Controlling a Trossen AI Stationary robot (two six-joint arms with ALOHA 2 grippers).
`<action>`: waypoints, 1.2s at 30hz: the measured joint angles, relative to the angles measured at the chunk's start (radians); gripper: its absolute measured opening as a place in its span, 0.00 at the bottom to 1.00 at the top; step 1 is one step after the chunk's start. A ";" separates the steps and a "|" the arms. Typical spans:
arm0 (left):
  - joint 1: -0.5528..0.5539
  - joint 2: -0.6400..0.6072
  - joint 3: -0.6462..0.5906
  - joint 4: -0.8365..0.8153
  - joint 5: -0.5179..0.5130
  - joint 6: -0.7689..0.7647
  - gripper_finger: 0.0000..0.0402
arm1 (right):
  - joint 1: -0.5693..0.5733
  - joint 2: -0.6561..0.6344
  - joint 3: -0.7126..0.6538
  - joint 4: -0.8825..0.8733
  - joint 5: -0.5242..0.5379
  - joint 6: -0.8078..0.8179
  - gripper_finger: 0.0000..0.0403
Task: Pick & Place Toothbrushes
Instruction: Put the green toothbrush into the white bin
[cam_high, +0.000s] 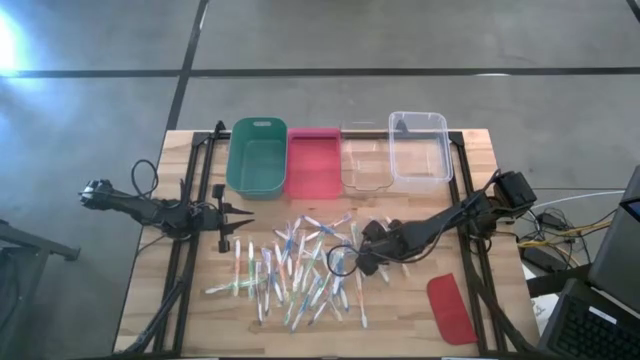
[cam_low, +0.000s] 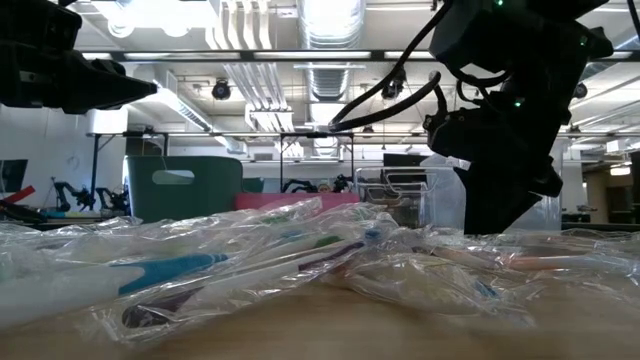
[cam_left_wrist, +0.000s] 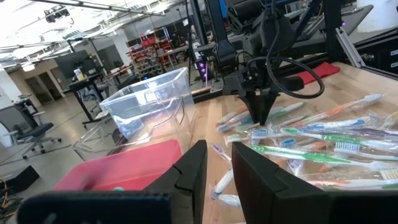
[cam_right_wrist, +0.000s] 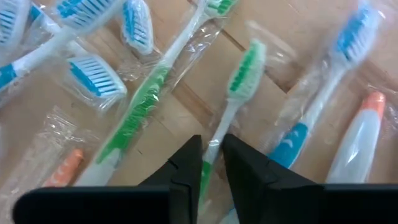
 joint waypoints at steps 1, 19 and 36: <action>0.000 0.000 0.000 0.000 0.000 0.000 0.20 | 0.000 0.000 0.000 0.001 0.000 0.000 0.11; 0.000 0.000 0.000 0.001 0.000 0.000 0.20 | 0.000 -0.057 -0.002 0.004 -0.012 0.004 0.03; 0.000 0.000 0.000 0.000 0.000 0.000 0.20 | -0.004 -0.222 0.052 -0.010 0.060 -0.196 0.03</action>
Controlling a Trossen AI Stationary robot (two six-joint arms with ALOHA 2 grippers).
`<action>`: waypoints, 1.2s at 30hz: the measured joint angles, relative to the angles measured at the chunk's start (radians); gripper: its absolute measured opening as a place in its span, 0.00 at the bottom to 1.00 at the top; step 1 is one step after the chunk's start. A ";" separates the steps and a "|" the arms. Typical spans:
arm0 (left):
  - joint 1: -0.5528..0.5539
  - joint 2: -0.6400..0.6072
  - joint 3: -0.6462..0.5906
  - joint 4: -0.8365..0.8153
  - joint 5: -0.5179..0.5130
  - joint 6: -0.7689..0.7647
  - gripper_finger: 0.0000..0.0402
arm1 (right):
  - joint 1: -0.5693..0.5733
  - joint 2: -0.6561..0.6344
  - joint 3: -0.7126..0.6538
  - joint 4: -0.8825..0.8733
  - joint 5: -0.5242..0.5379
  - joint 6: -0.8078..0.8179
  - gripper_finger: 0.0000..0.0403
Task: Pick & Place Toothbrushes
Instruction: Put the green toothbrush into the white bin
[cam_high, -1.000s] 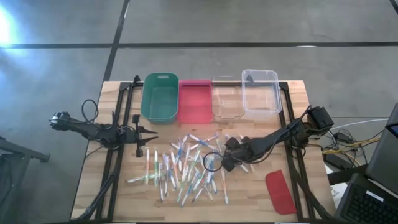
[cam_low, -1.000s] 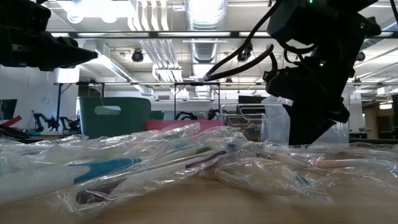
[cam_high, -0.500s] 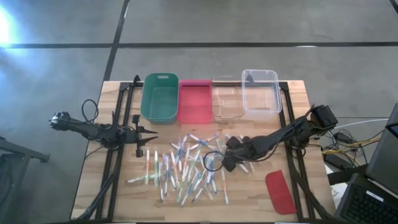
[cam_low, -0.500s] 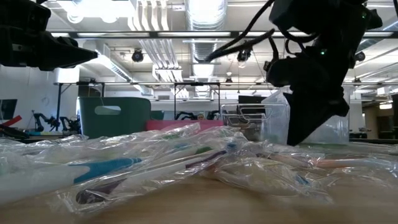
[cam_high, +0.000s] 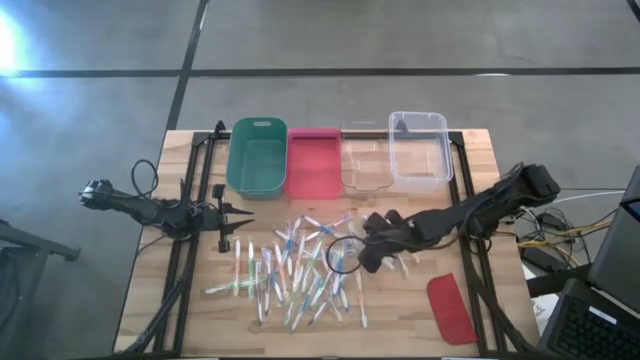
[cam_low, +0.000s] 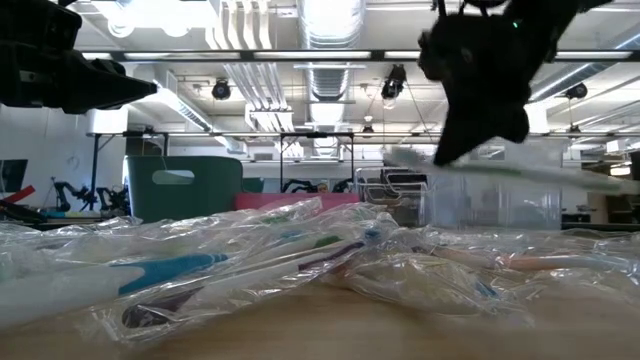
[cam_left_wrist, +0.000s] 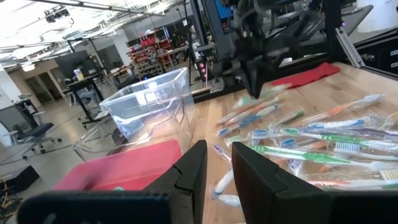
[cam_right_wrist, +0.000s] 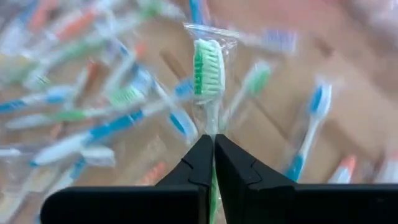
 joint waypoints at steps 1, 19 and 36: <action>0.000 0.000 0.000 0.000 0.000 0.000 0.20 | -0.001 -0.010 0.010 -0.008 0.016 -0.022 0.03; 0.000 0.000 0.000 -0.001 0.000 0.000 0.20 | -0.117 -0.157 0.240 -0.331 0.188 -0.216 0.02; 0.000 0.000 0.000 0.000 0.000 0.000 0.20 | -0.291 -0.242 0.266 -0.525 0.209 -0.230 0.02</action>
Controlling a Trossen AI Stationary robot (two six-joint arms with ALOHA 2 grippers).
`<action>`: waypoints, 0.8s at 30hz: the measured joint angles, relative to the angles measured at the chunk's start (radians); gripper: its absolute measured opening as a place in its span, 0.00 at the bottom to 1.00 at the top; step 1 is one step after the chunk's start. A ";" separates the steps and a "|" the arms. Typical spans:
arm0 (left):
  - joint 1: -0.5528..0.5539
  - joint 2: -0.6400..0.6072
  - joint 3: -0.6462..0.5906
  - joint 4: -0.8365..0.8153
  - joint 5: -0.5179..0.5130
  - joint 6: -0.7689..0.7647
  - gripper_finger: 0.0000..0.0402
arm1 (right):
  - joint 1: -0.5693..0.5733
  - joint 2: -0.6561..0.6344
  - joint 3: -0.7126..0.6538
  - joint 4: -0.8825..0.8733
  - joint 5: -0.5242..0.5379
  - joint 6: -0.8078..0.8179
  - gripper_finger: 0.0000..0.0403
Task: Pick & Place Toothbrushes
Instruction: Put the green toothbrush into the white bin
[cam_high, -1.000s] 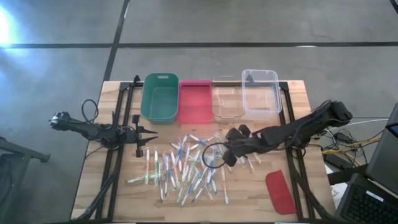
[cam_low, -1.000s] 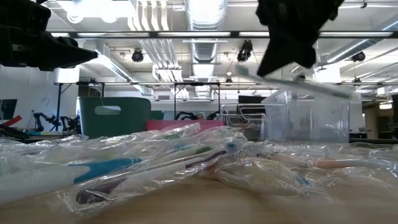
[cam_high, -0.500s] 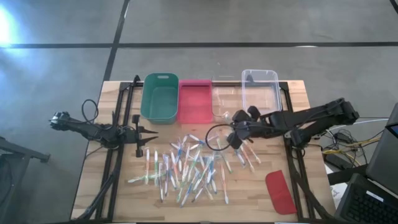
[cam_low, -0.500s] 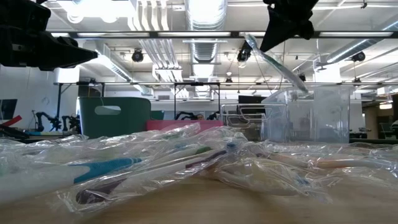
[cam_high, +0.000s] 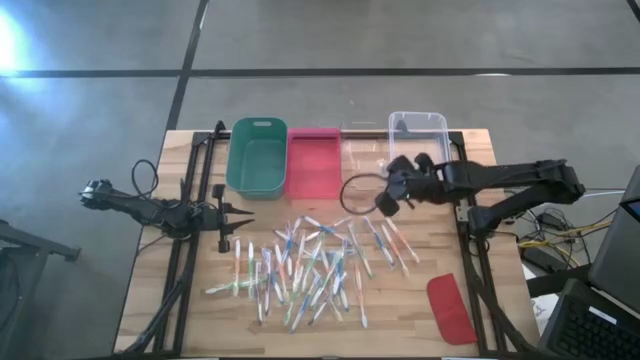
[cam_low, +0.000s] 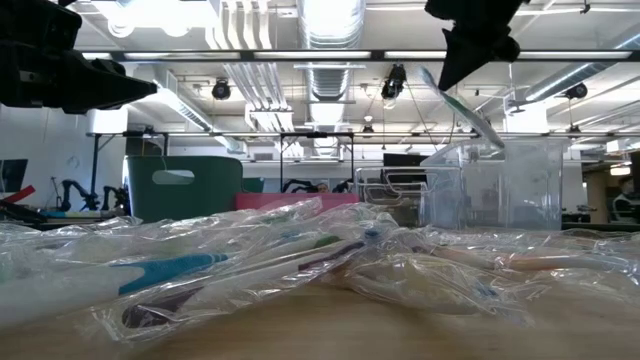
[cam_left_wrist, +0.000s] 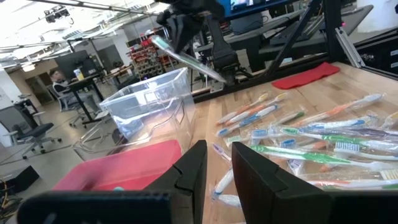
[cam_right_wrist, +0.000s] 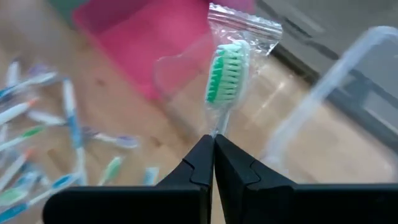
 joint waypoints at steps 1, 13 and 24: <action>0.000 0.000 0.000 0.000 0.000 0.000 0.20 | -0.022 -0.005 0.007 -0.022 0.001 -0.006 0.02; 0.000 0.000 0.000 -0.001 0.000 0.000 0.20 | -0.215 -0.033 0.199 -0.085 0.026 -0.234 0.02; 0.000 0.000 0.000 0.000 0.000 0.000 0.20 | -0.439 0.019 0.278 -0.088 0.025 -0.374 0.02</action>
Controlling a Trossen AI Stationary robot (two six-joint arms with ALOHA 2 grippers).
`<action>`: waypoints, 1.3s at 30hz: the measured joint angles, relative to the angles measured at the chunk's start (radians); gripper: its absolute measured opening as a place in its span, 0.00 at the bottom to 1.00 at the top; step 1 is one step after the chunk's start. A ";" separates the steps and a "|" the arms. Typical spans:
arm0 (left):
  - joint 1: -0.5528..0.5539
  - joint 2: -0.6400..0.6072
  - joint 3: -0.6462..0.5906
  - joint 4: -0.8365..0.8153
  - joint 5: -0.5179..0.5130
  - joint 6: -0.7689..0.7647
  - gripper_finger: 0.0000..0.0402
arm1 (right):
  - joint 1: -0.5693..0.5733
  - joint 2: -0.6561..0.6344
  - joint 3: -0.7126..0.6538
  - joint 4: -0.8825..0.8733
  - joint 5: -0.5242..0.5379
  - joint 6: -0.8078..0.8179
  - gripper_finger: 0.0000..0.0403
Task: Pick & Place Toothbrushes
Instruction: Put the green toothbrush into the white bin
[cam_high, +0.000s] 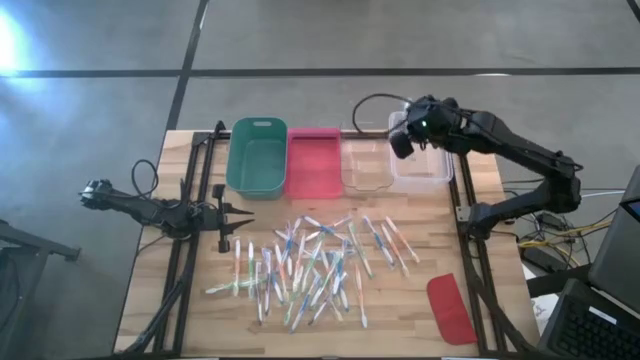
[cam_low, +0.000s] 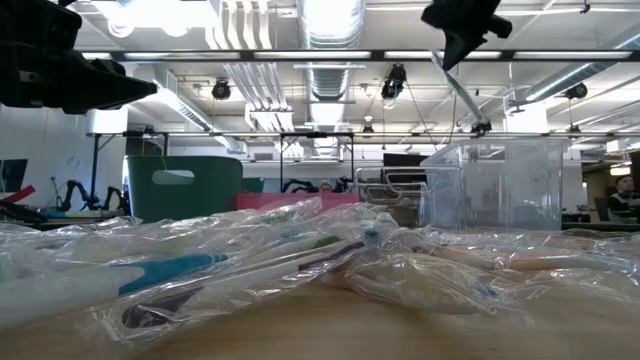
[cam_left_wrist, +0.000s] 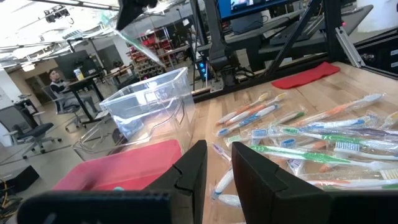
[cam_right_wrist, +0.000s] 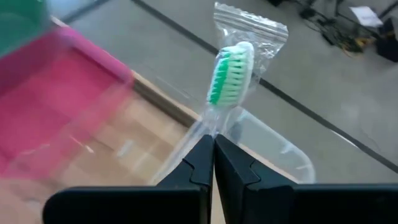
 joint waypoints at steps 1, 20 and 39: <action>0.000 0.000 0.000 0.000 0.000 0.000 0.20 | -0.024 0.011 0.002 -0.003 -0.008 -0.014 0.02; 0.000 0.000 0.000 0.000 0.000 0.000 0.20 | -0.255 0.231 0.010 -0.106 -0.094 -0.092 0.02; 0.000 0.000 0.000 0.000 0.000 0.000 0.20 | -0.303 0.376 0.004 -0.184 -0.195 -0.129 0.02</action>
